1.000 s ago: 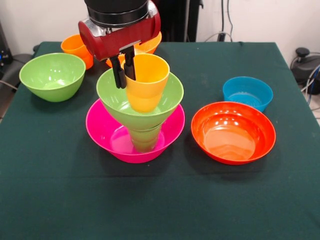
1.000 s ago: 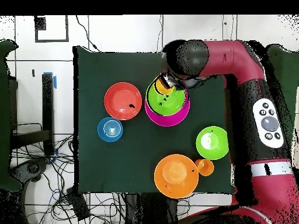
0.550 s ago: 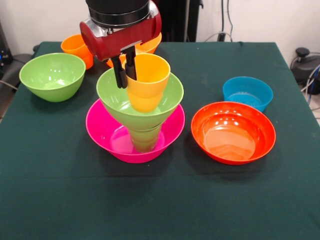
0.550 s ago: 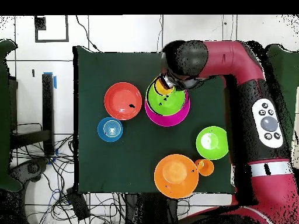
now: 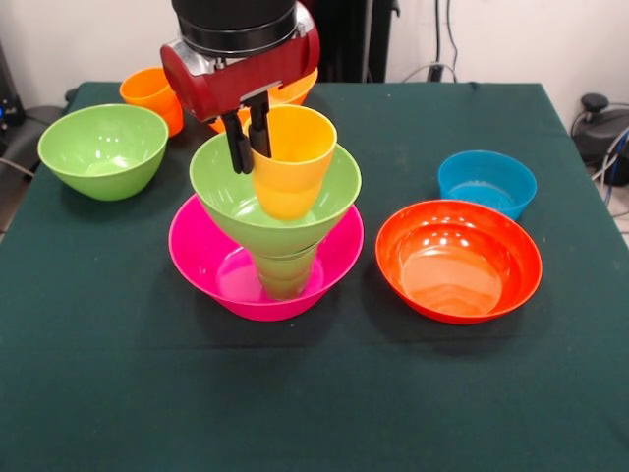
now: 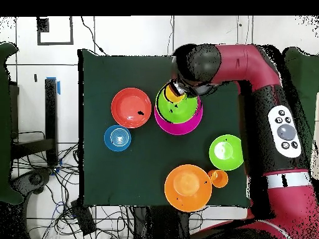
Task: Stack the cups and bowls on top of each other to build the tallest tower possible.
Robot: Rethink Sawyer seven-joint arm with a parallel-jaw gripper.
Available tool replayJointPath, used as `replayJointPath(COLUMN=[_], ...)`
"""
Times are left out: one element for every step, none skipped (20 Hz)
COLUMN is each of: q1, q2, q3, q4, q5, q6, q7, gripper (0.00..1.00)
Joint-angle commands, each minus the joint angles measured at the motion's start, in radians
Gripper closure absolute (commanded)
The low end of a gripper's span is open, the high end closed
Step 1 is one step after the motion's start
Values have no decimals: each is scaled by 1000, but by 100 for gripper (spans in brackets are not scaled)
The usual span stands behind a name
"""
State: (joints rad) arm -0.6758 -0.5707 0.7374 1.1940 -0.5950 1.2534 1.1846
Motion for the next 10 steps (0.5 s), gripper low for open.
replayJointPath(q1=[10, 9, 8, 9, 9, 9, 9, 9, 10, 9], q2=[28, 31, 33, 34, 36, 36, 35, 35, 36, 37], q3=[-52, -51, -51, -52, -52, -52, -52, -52, -52, -51], q4=[60, 60, 60, 59, 57, 57, 57, 57, 56, 55], q5=[-54, -53, -52, -53, -54, -54, -55, -55, -55, -55], q6=[-56, -57, -58, -56, -57, -57, -57, -56, -55, -56], q7=[-97, -97, -96, -95, -96, -97, -97, -97, -98, -99], gripper=[100, 100, 100, 100, 100, 100, 100, 100, 100, 100])
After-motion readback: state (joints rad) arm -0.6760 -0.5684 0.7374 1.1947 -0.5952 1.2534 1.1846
